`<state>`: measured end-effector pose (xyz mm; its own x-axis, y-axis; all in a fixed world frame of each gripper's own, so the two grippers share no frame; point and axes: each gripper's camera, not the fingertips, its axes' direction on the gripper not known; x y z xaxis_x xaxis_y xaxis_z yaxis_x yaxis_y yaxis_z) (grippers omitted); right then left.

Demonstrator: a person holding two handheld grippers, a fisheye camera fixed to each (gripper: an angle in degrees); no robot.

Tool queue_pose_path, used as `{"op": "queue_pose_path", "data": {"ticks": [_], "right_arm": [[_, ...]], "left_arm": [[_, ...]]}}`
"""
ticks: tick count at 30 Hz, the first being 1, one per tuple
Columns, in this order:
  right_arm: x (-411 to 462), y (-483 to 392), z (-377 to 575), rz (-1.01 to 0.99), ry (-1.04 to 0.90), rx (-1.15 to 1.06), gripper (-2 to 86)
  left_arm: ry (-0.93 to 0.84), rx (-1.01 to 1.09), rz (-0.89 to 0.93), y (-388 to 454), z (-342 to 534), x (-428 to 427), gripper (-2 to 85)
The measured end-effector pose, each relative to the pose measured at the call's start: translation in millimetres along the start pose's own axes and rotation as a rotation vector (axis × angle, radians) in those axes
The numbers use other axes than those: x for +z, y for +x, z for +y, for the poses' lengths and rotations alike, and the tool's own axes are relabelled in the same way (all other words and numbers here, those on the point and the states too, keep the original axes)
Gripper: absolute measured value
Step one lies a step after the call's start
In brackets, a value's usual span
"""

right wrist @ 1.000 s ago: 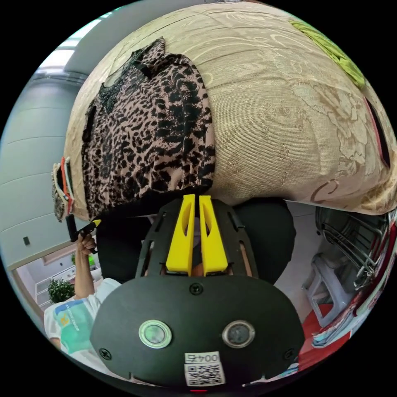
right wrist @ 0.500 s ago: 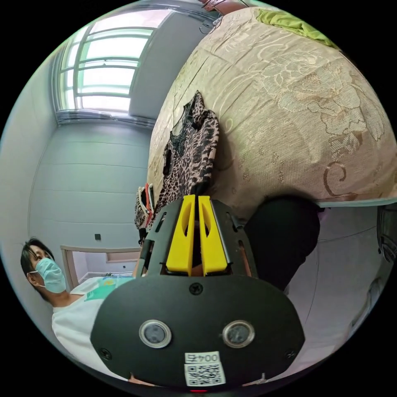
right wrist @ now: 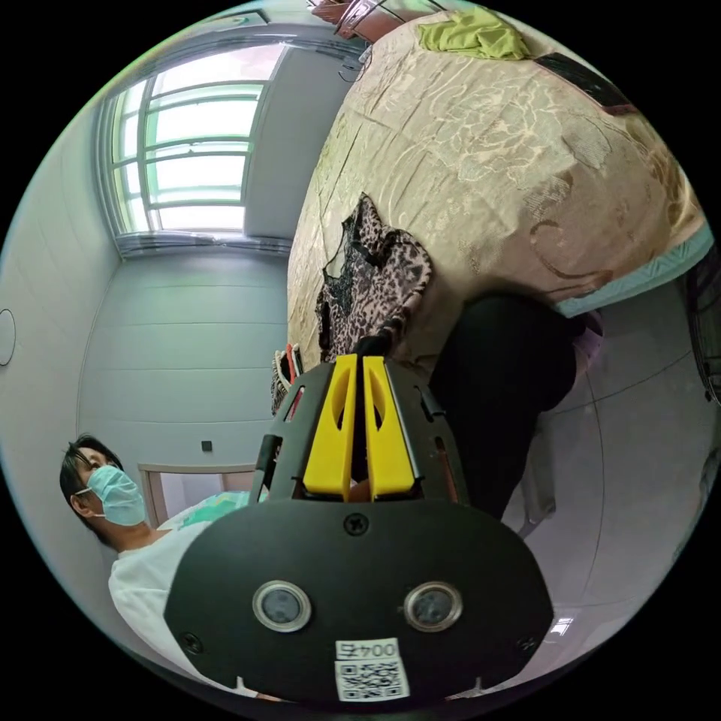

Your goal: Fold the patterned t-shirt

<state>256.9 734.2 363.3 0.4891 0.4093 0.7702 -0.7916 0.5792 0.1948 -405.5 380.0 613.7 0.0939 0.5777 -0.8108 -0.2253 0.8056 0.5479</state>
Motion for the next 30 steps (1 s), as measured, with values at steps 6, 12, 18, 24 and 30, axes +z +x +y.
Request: {"op": "queue_pose_path", "data": {"ticks": [6,12,18,24,30], "right_arm": [[24,-89,-111,0.011,0.03,-0.133,0.7],[77,-155,-253,0.072,0.009,-0.142,1.0],[156,-165,-385,0.139,-0.056,-0.075,1.5],[233,-135,-469,0.211,-0.123,0.082,3.6],[221,-138,-488,0.093,0.082,0.213,6.3]], "left_arm": [[0.051,0.102,-0.031,54,-98,-2,3.3],[0.074,0.103,-0.099,73,-224,-1,3.5],[0.13,-0.006,-0.106,24,-329,1,3.7],[0.239,-0.149,-0.133,-55,-392,5,6.5],[0.47,-0.235,0.106,-104,-378,-14,10.1]]}}
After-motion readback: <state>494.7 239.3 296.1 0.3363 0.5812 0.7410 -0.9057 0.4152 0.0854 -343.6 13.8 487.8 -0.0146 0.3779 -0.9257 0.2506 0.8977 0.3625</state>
